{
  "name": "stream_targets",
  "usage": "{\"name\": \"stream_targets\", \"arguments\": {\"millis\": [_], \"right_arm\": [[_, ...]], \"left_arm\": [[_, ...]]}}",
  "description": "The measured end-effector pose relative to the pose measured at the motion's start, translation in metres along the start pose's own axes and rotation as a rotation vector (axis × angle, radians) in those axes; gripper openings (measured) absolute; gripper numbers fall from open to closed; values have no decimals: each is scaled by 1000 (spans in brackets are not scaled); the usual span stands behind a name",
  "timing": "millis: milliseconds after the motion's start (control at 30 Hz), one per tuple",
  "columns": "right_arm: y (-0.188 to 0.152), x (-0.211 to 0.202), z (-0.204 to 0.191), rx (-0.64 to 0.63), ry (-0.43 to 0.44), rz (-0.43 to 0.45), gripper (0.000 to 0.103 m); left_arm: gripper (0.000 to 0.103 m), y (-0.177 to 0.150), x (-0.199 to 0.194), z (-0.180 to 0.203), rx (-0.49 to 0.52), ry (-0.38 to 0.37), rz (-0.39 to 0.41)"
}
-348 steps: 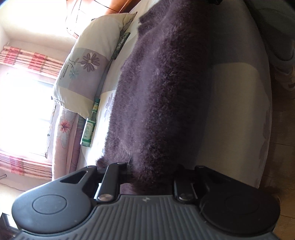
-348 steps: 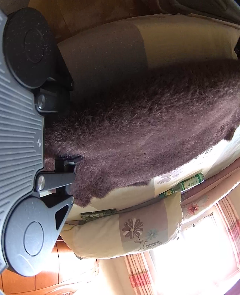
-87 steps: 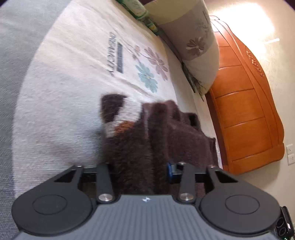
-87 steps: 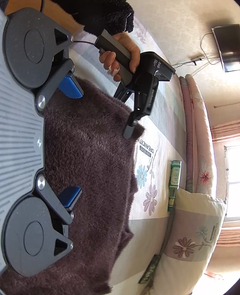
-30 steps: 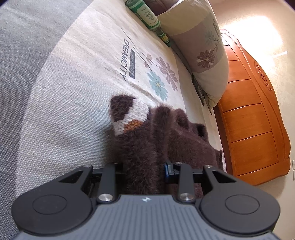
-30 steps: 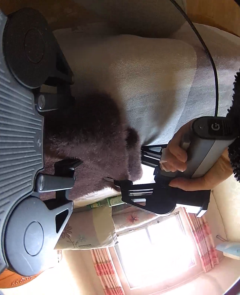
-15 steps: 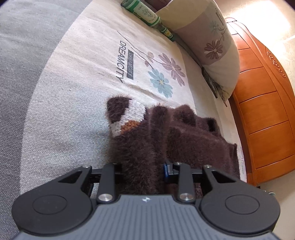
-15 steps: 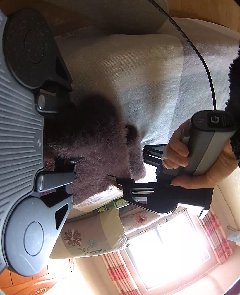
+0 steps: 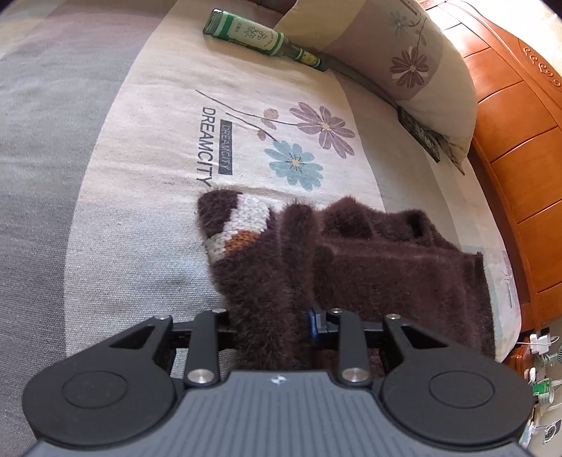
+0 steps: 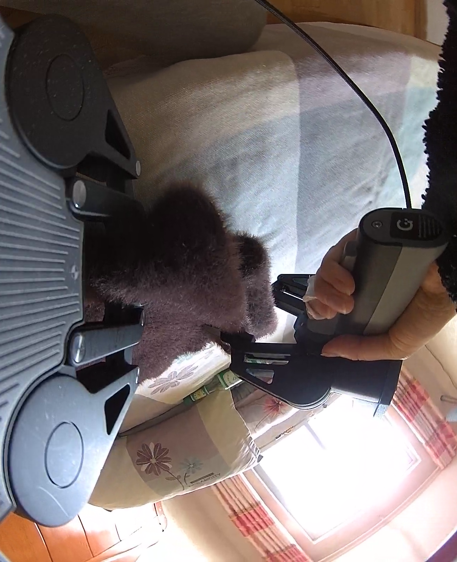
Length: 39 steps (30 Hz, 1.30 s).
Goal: Fold clothes
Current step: 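Lift the held sweater with both grippers, then fold the lifted sweater edge over the sweater with both grippers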
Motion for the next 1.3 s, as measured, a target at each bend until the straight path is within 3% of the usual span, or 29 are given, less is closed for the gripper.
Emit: {"name": "stream_targets", "arguments": {"millis": [700,1300], "right_arm": [[-24,-32,85,281,-53,122,20],[-103,-65,162,558,-118,157,20]], "left_arm": [[28,10,-37,109,209,146,74],[29,2,-17,236,378,199,91]]}}
Point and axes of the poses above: each gripper's, at about its wrist camera, not at the fingertips, and x roughly the way its jaws point, z to its right, y to its top, the point moved 9 cm from there along x, roughly the way its jaws point, and after that the axes turned 10 degrees about -x, right-handed, at the moved point
